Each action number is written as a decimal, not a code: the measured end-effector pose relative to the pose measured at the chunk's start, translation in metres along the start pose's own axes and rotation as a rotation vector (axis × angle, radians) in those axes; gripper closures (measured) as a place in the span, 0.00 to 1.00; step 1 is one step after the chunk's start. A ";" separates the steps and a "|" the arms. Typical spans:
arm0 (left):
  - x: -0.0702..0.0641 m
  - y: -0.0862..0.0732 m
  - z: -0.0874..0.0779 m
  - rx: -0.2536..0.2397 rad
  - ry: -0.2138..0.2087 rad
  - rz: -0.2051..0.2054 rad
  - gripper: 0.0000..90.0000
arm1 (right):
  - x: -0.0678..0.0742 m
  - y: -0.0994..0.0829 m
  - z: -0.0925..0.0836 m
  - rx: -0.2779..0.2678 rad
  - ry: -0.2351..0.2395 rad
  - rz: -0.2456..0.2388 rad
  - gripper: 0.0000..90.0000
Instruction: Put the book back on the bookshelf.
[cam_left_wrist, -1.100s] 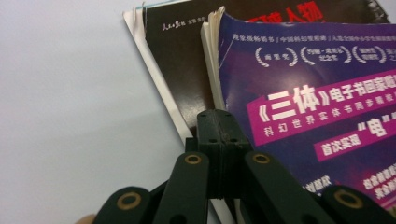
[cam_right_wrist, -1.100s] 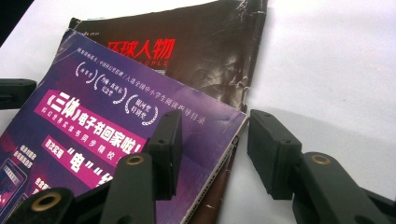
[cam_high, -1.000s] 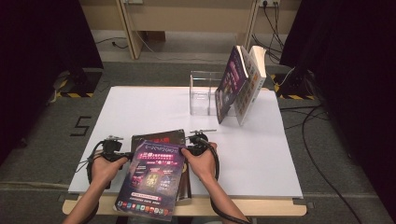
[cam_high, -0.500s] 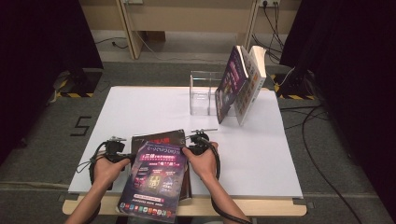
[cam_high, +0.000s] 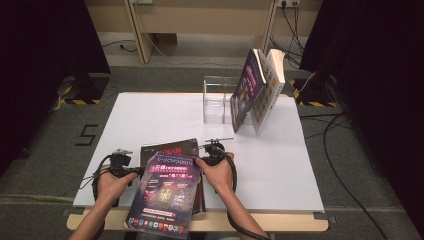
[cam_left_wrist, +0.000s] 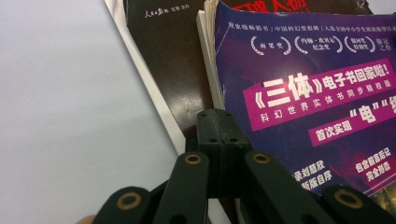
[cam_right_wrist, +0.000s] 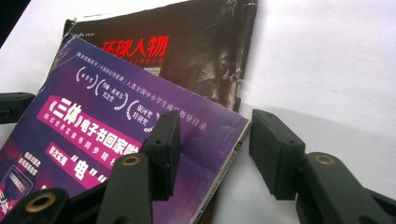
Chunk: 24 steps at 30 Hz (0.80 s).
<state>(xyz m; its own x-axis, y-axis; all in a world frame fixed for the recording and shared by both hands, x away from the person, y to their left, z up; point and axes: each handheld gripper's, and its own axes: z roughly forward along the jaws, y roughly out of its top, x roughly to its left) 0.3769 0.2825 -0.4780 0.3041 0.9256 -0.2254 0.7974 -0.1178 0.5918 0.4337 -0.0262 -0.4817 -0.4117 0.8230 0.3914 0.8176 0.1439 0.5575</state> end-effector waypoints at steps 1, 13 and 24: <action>-0.001 0.001 0.000 0.005 0.004 0.007 1.00 | 0.000 0.000 0.000 0.003 0.001 0.006 0.59; -0.002 0.002 0.001 0.013 0.016 0.007 1.00 | -0.002 0.005 -0.001 0.021 -0.001 0.064 0.69; -0.002 0.002 0.001 0.011 0.015 0.010 1.00 | -0.004 0.003 -0.001 0.024 0.025 0.089 0.59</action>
<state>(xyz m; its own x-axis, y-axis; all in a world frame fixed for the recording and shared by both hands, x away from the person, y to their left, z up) 0.3783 0.2798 -0.4774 0.3043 0.9296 -0.2082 0.8000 -0.1307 0.5856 0.4371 -0.0299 -0.4806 -0.3465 0.8191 0.4573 0.8608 0.0838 0.5020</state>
